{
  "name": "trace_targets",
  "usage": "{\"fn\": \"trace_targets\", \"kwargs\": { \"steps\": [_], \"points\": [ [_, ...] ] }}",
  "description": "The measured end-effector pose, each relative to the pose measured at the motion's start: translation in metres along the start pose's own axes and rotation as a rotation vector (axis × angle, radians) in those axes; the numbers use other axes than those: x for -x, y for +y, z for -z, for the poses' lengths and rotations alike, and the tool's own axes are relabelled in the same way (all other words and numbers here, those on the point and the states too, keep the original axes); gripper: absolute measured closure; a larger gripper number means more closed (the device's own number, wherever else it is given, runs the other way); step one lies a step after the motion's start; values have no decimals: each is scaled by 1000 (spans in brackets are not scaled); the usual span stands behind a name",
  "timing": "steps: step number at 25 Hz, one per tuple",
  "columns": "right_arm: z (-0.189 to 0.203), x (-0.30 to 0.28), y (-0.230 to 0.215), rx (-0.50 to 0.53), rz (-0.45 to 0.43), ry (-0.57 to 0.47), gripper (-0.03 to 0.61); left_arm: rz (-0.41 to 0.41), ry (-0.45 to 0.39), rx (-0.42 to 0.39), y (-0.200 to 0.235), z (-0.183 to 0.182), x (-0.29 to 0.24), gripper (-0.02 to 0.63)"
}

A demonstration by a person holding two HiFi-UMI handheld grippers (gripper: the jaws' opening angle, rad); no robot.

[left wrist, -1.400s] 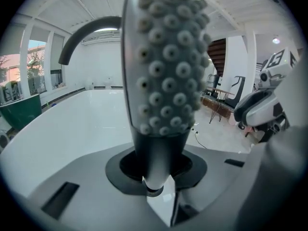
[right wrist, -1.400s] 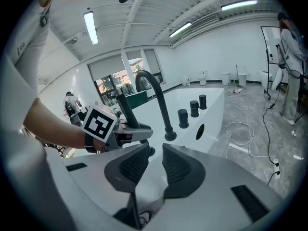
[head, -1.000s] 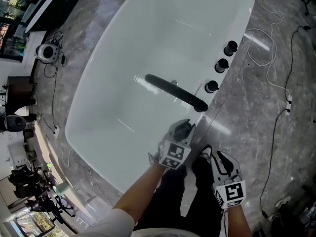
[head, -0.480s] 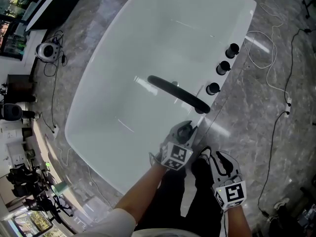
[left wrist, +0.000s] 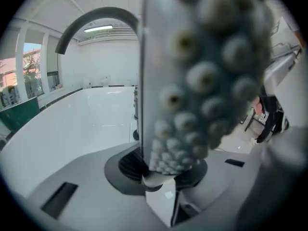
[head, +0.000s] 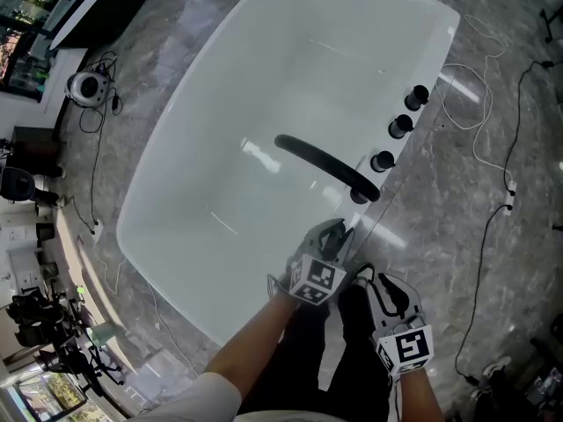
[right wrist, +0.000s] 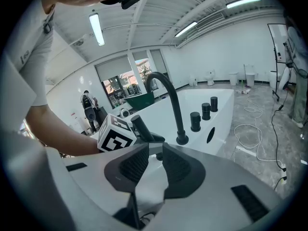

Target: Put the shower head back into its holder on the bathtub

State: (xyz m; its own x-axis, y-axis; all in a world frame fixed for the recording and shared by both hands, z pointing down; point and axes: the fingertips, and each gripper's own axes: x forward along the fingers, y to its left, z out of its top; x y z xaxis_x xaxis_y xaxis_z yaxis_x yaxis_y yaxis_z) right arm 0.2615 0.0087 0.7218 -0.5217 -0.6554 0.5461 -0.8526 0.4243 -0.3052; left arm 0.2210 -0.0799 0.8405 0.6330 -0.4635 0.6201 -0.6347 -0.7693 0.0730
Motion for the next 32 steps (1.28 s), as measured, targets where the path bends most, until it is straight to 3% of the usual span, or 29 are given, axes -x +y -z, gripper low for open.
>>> {"fn": "trace_targets", "kwargs": {
  "steps": [15,21,29,32],
  "points": [
    [3,10,-3,-16,9,19,488,4,23,-5,0,0,-4,514],
    [1,13,9,-13,-8,22,488,28,24,-3,-7,0,5,405],
    [-25,17,27,-18,-4,0,489,5,69,92,-7,10,70,383],
    [-36,17,35,-6,8,-1,492,2,65,113,-13,-5,109,384]
  ]
}}
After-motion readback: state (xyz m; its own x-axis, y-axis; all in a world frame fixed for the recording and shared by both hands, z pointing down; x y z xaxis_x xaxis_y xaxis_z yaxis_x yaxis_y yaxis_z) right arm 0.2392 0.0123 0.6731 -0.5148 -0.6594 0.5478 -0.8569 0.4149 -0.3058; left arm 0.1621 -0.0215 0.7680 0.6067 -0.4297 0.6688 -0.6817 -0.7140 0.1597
